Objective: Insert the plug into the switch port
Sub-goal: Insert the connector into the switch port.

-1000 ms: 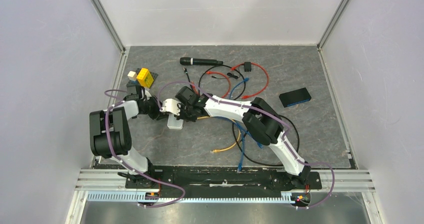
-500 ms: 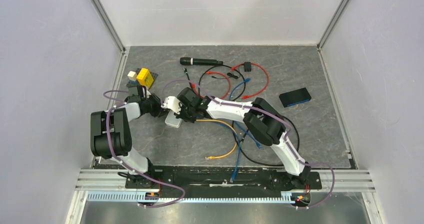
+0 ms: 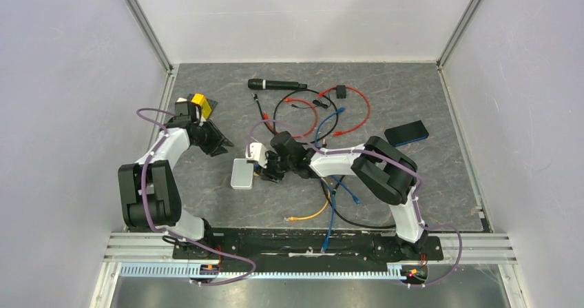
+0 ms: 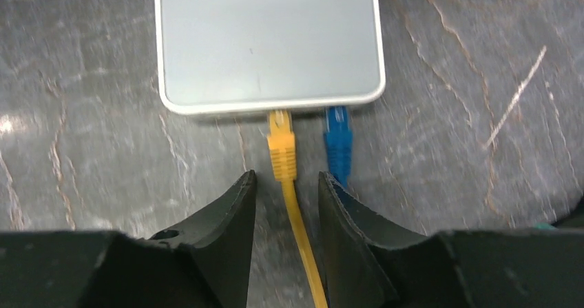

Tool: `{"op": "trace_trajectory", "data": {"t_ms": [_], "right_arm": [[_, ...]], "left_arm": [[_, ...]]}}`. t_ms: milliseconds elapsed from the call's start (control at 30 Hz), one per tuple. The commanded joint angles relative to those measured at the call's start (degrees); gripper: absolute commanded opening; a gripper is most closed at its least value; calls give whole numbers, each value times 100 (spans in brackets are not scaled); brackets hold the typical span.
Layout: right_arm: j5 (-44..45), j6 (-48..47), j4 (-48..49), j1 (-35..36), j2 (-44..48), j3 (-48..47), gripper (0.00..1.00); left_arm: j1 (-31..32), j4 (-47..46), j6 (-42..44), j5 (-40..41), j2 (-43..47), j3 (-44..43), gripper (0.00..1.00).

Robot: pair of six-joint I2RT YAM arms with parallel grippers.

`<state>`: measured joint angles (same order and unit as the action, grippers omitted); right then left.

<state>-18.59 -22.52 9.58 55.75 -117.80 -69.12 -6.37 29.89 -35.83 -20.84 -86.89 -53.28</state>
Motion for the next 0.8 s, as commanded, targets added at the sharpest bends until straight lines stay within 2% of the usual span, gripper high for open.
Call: {"op": "trace_trajectory", "data": {"t_ms": [0, 233, 567, 633, 767], "right_arm": [[-209, -181, -145, -195, 222, 611, 39], [-347, -287, -82, -185, 90, 729, 33], [-71, -343, -21, 65, -227, 437, 27], [-2, -300, 50, 100, -280, 394, 23], [22, -116, 364, 129, -321, 359, 3]], "left_arm": [[-56, 265, 281, 171, 27, 19, 40], [-140, 176, 391, 29, 127, 475, 39], [-171, -124, 213, -661, 173, 1006, 30], [-171, -121, 235, -696, 166, 1068, 27], [-171, -245, 179, -1023, 27, 1225, 23]]}}
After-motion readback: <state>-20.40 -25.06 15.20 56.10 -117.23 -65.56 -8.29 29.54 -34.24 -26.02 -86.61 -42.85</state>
